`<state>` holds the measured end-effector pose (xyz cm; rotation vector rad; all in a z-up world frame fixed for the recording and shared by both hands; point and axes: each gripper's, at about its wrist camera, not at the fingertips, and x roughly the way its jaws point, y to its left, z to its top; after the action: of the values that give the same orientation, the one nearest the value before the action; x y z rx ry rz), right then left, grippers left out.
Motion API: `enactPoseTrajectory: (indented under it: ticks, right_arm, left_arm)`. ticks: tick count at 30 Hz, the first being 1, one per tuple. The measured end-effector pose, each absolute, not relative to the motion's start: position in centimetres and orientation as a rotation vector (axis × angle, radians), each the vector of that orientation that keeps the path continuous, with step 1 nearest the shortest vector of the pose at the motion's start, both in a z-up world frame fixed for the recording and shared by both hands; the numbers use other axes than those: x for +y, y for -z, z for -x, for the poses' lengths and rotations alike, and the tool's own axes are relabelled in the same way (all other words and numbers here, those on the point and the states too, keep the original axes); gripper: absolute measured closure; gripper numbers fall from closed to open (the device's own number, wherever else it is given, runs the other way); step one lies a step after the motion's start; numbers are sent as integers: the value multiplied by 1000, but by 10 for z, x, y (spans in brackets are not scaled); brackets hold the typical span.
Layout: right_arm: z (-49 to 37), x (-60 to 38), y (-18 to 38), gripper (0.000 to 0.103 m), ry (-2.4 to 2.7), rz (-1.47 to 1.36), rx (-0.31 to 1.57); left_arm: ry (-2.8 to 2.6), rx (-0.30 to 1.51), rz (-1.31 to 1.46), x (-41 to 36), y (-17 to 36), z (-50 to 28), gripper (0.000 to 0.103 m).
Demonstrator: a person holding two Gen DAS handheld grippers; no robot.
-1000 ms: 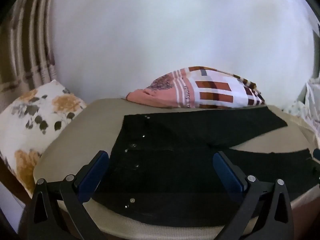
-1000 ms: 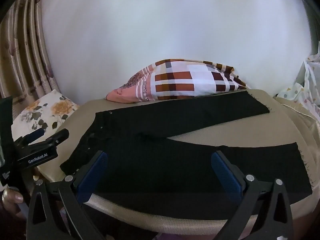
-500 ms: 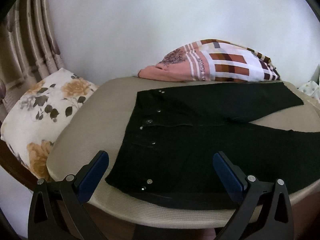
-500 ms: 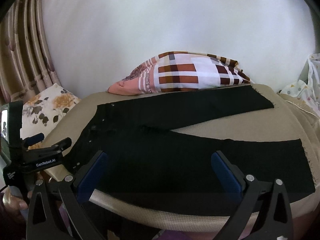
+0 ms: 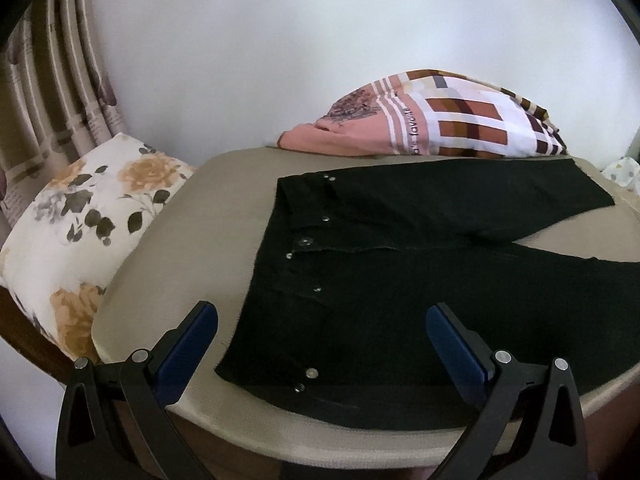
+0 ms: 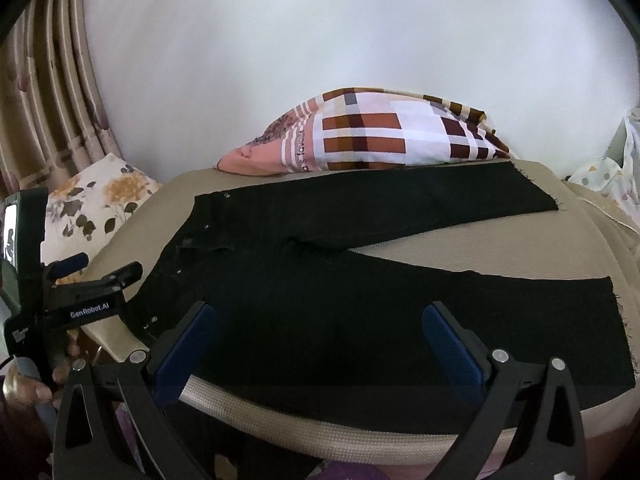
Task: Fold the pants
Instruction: 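Move the right gripper over the black trouser leg hem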
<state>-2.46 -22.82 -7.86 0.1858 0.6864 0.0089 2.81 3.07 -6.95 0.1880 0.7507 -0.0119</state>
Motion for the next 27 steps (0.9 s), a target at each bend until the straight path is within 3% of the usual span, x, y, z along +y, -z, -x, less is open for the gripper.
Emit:
enactPoseTrajectory:
  ticks: [9,22,24,26,27]
  right_arm:
    - [12,-229,92,0,-10,-191,733]
    - [-19,-241,126,0,4,-225,824]
    - [-25,-244,132,0,12,-230,843]
    - [-31,-247,138,0,19,-236,863]
    - [-33,-249,140,0,24,-240,872]
  left_arm:
    - [120,824,-117,69,80,-75,0]
    - [169,947,53,152,100,-234,1]
    - [233,969,58,148,110,-266,7]
    - [256,992,33,145,119,-293,27]
    - [262,1023,23,144,127,-314,27]
